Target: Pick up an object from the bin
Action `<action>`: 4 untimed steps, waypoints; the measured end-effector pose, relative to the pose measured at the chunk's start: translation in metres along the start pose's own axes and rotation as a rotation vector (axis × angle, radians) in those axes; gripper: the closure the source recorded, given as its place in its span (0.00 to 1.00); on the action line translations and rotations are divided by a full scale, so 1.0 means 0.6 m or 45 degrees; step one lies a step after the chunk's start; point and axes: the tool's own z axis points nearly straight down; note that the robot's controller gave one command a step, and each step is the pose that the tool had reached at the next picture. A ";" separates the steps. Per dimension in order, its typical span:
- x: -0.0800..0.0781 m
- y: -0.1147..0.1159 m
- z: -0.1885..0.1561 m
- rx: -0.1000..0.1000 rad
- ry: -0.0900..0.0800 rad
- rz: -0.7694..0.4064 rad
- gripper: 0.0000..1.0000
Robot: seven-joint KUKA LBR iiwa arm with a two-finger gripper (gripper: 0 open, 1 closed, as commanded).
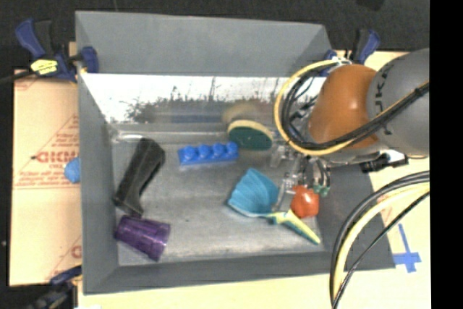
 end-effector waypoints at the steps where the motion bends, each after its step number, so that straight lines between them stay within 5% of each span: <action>1: -0.072 0.088 0.063 0.000 0.031 -0.244 0.00; 2: -0.007 0.119 0.059 0.002 -0.005 0.082 1.00; 4: -0.013 0.116 0.060 0.000 -0.003 0.123 1.00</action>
Offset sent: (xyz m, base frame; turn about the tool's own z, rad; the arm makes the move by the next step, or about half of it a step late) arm 0.0183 0.0694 -0.0373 0.0692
